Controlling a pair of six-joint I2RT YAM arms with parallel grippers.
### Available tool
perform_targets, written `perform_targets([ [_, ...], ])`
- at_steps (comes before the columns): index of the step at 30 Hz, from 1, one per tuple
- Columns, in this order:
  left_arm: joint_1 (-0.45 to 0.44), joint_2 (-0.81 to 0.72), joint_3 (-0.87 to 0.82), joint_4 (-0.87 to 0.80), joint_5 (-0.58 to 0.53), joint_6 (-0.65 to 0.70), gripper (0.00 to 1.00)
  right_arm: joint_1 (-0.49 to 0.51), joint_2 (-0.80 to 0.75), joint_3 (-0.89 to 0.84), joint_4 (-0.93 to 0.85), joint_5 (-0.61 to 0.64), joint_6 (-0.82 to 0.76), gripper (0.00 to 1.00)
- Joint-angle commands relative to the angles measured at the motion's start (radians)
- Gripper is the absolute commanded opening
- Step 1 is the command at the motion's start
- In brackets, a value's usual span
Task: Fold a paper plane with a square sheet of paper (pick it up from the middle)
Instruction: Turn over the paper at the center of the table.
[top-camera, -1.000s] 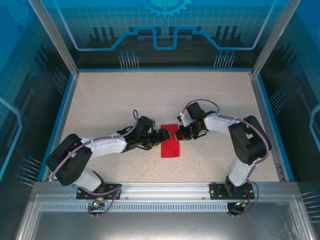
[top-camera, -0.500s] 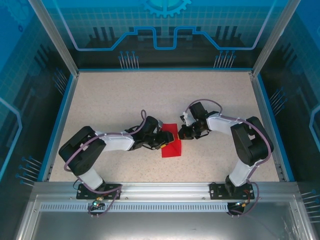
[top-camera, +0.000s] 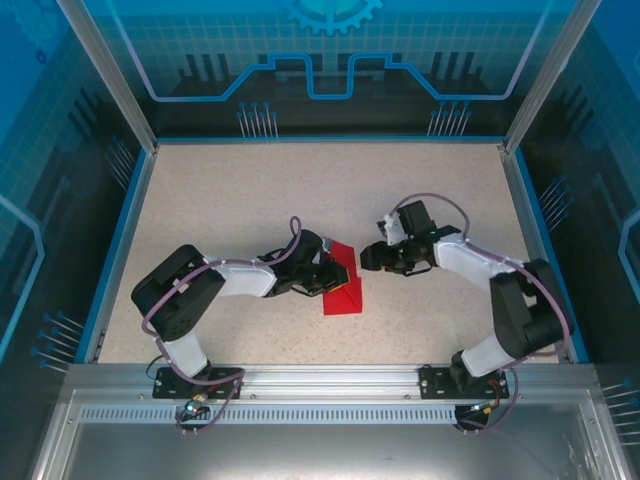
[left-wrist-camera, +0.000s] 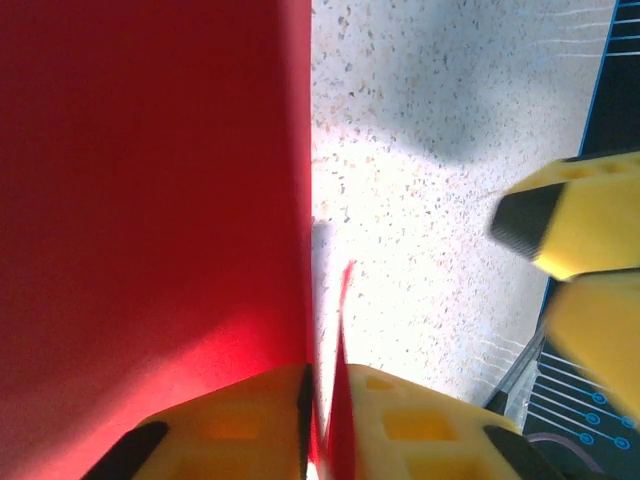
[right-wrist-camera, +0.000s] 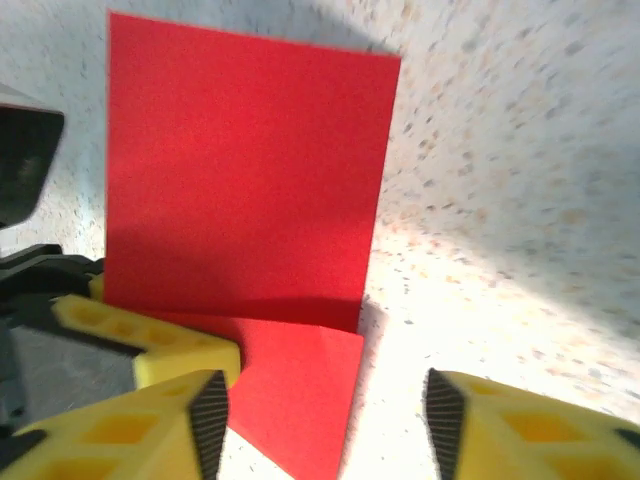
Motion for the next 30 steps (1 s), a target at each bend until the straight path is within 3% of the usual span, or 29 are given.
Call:
perform_targets([
  [1, -0.004, -0.001, 0.023, 0.009, 0.016, 0.061, 0.11, -0.031, -0.103, -0.017, -0.042, 0.092, 0.025, 0.67],
  [5, -0.004, -0.044, 0.058, -0.106, -0.017, 0.128, 0.06, -0.049, -0.218, -0.024, -0.081, 0.142, 0.03, 0.76],
  [8, -0.005, -0.112, 0.116, -0.288, -0.075, 0.199, 0.06, -0.053, -0.276, -0.012, -0.124, 0.176, 0.032, 0.79],
  [12, -0.021, -0.205, 0.281, -0.714, -0.285, 0.328, 0.06, -0.069, -0.343, -0.004, -0.166, 0.222, 0.059, 0.81],
  [17, -0.051, -0.233, 0.48, -1.082, -0.546, 0.428, 0.06, -0.101, -0.412, -0.006, -0.188, 0.228, 0.093, 0.83],
  [20, -0.073, -0.197, 0.573, -1.224, -0.72, 0.458, 0.06, -0.112, -0.435, -0.008, -0.199, 0.227, 0.099, 0.87],
  [23, -0.097, -0.118, 0.652, -1.329, -0.895, 0.461, 0.06, -0.117, -0.452, -0.019, -0.202, 0.248, 0.099, 0.99],
  [27, -0.136, 0.047, 0.746, -1.432, -1.082, 0.449, 0.06, -0.121, -0.489, -0.032, -0.218, 0.305, 0.096, 0.99],
  [30, -0.155, 0.171, 0.795, -1.458, -1.134, 0.449, 0.06, -0.129, -0.5, -0.028, -0.245, 0.331, 0.097, 0.99],
])
